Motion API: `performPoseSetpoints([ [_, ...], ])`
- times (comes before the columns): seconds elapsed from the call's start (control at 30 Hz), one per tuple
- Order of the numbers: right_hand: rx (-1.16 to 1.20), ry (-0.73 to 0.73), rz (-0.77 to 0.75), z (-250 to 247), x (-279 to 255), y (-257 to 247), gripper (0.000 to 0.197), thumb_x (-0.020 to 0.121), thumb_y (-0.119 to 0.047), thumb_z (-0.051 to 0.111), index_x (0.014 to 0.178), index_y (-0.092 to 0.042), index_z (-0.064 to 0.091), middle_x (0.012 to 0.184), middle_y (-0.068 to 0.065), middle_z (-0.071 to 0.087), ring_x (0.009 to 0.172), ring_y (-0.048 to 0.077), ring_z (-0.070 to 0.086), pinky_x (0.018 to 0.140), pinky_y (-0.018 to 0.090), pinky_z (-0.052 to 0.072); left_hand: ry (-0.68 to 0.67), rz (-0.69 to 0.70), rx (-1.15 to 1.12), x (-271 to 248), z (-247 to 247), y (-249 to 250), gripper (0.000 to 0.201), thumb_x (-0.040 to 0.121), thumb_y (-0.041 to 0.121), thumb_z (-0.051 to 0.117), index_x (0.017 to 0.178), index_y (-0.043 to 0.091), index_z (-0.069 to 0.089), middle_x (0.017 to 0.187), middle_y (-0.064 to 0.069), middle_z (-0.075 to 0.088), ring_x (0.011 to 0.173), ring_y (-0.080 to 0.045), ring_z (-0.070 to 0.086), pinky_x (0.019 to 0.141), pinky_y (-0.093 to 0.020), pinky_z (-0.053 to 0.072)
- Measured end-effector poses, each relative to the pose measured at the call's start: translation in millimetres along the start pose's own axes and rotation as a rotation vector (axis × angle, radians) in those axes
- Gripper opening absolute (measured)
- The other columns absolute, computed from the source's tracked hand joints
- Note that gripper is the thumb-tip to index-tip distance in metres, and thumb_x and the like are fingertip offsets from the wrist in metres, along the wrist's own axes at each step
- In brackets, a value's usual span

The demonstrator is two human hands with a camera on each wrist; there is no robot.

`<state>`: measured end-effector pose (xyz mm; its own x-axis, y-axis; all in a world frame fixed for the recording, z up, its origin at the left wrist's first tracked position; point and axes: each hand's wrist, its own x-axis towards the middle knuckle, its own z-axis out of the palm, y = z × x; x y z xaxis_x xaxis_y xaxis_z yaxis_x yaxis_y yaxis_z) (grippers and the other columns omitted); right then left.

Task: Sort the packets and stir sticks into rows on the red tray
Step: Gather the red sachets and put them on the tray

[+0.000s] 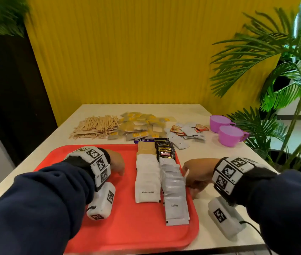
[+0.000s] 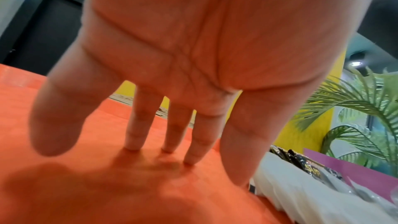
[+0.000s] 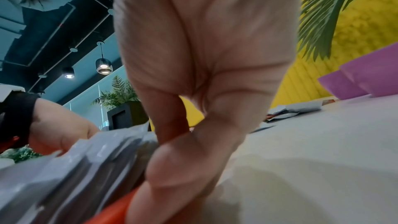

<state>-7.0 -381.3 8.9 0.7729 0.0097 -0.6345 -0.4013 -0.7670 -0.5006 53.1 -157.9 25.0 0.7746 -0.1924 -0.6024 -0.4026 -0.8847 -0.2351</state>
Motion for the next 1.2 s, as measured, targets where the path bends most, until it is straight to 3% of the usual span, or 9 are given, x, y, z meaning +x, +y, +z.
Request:
performPoseSetpoints([
  [0.1,0.013,0.003,0.025,-1,-9,17,0.029,0.089,0.006,0.048,0.118,0.005,0.051,0.058,0.008,0.064,0.048,0.013,0.063,0.055,0.022,0.056,0.011,0.033,-0.005,-3,2,12,0.042,0.099,0.03,0.04,0.135,0.009,0.047,0.136,-0.01,0.049,0.124,-0.026,0.045,0.099,-0.031,0.036],
  [0.33,-0.029,0.037,0.095,-18,-31,56,0.035,0.089,0.006,0.048,0.124,0.006,0.048,0.065,0.01,0.06,0.044,0.011,0.06,0.049,0.02,0.052,0.064,0.129,0.018,-11,-1,56,0.045,0.098,0.031,0.041,0.138,0.009,0.044,0.139,-0.01,0.045,0.127,-0.026,0.042,0.101,-0.034,0.033],
  [0.47,-0.082,0.092,0.138,-31,-30,78,0.034,0.089,0.003,0.047,0.123,-0.002,0.05,0.071,0.011,0.06,0.052,0.014,0.057,0.054,0.023,0.051,0.09,0.169,0.008,-14,-6,79,0.044,0.098,0.028,0.041,0.137,0.006,0.043,0.139,-0.01,0.046,0.126,-0.026,0.044,0.101,-0.034,0.034],
  [0.6,-0.064,0.145,0.183,-45,-28,96,0.036,0.088,0.007,0.042,0.115,-0.016,0.042,0.067,0.01,0.059,0.049,0.014,0.055,0.049,0.022,0.051,0.111,0.189,0.003,-13,-12,98,0.046,0.099,0.026,0.04,0.14,0.005,0.038,0.143,-0.011,0.041,0.13,-0.026,0.04,0.103,-0.032,0.032],
  [0.83,-0.063,0.191,0.194,-65,-17,103,0.036,0.088,0.004,0.044,0.116,-0.018,0.044,0.059,0.007,0.059,0.048,0.015,0.054,0.051,0.024,0.052,0.111,0.179,-0.013,-5,-27,111,0.049,0.101,0.025,0.038,0.145,0.005,0.03,0.148,-0.011,0.035,0.134,-0.026,0.035,0.106,-0.031,0.028],
  [0.93,-0.022,0.183,0.199,-72,-10,104,0.037,0.089,0.001,0.044,0.123,-0.013,0.047,0.06,0.007,0.057,0.044,0.014,0.052,0.046,0.021,0.05,0.09,0.167,-0.033,-1,-32,111,0.047,0.1,0.024,0.039,0.142,0.005,0.035,0.145,-0.011,0.039,0.132,-0.026,0.038,0.104,-0.031,0.031],
  [1.07,-0.019,0.174,0.189,-81,-1,106,0.035,0.087,0.005,0.047,0.113,-0.018,0.045,0.056,0.006,0.057,0.041,0.013,0.051,0.045,0.022,0.05,0.08,0.157,-0.054,4,-37,112,0.048,0.099,0.023,0.04,0.143,0.006,0.034,0.146,-0.01,0.038,0.132,-0.024,0.038,0.103,-0.029,0.031],
  [1.2,-0.009,0.159,0.202,-87,3,108,0.037,0.086,0.006,0.045,0.114,-0.018,0.044,0.059,0.008,0.057,0.041,0.014,0.05,0.044,0.023,0.049,0.082,0.158,-0.074,7,-43,114,0.049,0.1,0.023,0.038,0.146,0.006,0.028,0.15,-0.01,0.031,0.136,-0.025,0.032,0.106,-0.029,0.027],
])
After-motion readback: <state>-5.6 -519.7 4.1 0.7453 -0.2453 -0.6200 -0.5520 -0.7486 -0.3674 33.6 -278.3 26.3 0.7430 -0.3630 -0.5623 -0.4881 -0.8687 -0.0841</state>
